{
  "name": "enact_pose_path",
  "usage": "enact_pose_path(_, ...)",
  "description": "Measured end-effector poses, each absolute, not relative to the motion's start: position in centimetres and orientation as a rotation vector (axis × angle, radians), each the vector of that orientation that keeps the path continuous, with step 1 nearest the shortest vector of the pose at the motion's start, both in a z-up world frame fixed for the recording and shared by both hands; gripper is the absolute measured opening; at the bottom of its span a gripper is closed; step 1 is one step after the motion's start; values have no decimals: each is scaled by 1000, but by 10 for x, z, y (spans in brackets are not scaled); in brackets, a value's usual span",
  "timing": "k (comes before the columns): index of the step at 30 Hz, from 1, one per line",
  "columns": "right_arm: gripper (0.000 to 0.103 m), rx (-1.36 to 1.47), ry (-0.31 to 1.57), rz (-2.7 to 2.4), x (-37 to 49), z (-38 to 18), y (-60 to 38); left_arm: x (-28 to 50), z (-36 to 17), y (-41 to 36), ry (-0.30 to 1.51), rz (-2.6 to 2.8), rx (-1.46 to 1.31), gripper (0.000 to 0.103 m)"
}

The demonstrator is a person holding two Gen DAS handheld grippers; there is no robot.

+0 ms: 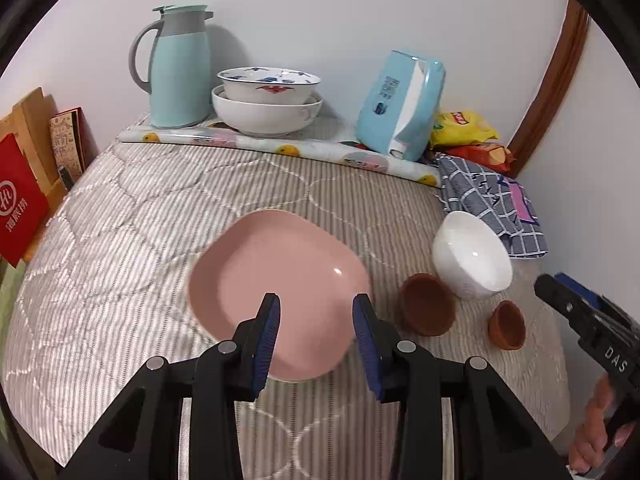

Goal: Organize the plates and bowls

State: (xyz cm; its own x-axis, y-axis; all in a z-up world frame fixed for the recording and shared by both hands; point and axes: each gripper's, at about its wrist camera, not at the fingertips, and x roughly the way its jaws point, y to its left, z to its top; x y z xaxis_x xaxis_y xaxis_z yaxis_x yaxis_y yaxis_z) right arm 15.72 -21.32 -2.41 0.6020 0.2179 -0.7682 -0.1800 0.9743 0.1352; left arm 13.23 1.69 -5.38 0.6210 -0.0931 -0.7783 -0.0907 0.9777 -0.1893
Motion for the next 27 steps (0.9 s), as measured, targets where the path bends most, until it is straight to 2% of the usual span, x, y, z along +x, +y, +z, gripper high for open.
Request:
enact_pose_path(11,51,90,903,101,136,-38,-283,138,-64,-37,931,-87,-172,36)
enact_pose_path(21,49,107,969,51,141,-77,-316,151,-89,-60,990,-114,-184,36)
enact_pose_path(27,45,116,1013,52,152,-101,-322,164,-105,-62,1027,-110,-221,36)
